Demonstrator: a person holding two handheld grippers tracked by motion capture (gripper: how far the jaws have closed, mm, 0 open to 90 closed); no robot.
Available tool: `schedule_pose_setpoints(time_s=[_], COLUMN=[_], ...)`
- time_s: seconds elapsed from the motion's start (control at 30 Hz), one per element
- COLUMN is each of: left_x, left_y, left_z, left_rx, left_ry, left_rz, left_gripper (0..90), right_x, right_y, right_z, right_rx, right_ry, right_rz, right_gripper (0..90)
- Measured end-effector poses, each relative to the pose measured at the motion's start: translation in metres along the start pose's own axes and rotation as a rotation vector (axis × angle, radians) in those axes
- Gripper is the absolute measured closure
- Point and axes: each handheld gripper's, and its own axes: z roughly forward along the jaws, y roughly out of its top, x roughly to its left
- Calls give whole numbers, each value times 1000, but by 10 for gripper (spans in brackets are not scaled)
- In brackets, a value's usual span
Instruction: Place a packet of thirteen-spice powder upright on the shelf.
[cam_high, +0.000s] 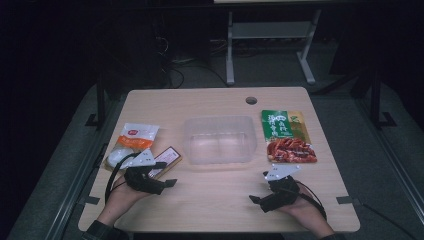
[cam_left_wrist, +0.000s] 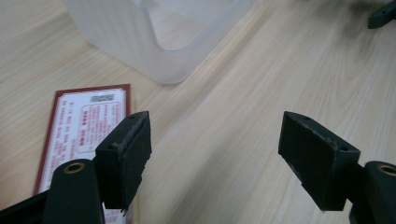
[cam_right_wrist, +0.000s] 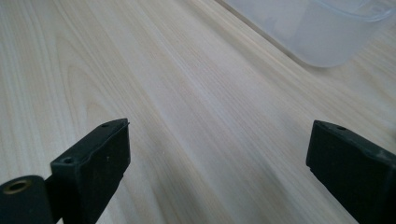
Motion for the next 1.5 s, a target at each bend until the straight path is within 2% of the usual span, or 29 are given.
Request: schedule_pose_setpoints(time_s=[0.17,0.27,0.33,0.47,0.53,0.6,0.63,0.7,0.73,0.77,0.8,0.97,1.03,1.07,1.17,1.37,1.5], left_x=[9,17,23,36,41,44,49,55,59,60,64,76,81,83,88,94,99], left_y=[1,3,5,9,12,13,17,19,20,20,21,22,22,22,22,22,16], left_z=[-9,-11,-10,-6,-4,-4,-3,-2,0,2,4,16,22,25,32,43,48], left_rx=[-17,-18,-20,-6,15,16,14,17,33,33,35,69,66,87,84,128,154], left_ry=[21,36,49,59,76,81,106,113,134,144,153,189,197,203,207,228,208], left_rz=[-29,-38,-52,-65,-63,-54,-59,-70,-61,-74,-63,-60,-80,-80,-96,-84,-106], left_gripper=[304,406,496,687,777,857,896,897,898,897,897,897,897,897,898,897,897], right_x=[-3,-4,-5,-3,-3,-3,-3,-3,-3,-4,-4,-5,-5,-5,-5,-7,-7], right_y=[2,4,6,8,8,8,9,9,9,9,8,8,7,7,5,1,-1], right_z=[-4,-3,-1,1,1,2,2,2,2,2,3,4,3,3,2,1,-1], right_rx=[-20,-17,-13,-11,-9,-10,-12,-11,-11,-9,-9,0,3,5,5,5,5], right_ry=[11,18,25,39,38,36,34,34,33,35,35,34,30,29,25,8,2], right_rz=[0,-2,5,-14,-14,-13,-13,-12,-11,-12,-15,-7,-7,-9,-8,9,17], right_gripper=[60,61,61,73,73,74,74,74,74,74,74,74,74,74,76,76,76])
